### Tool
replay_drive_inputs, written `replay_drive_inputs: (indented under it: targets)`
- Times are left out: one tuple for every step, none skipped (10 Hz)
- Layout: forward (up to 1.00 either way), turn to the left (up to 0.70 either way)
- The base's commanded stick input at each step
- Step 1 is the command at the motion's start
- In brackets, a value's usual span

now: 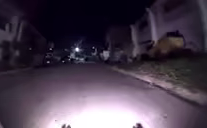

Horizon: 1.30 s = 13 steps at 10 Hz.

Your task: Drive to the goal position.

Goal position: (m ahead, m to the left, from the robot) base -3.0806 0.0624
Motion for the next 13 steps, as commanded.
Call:
replay_drive_inputs:
  targets:
    - [0.6,-0.15]
    - [0.6,-0.14]
    - [0.6,0.0]
    - [0.6,0.0]
    - [0.6,0.0]
    - [0.6,0.0]
    - [0.6,0.0]
    - [0.6,0.0]
    - [0.6,0.0]
    - [0.6,0.0]
    - [0.6,0.0]
    - [0.6,0.0]
    - [0.6,0.0]
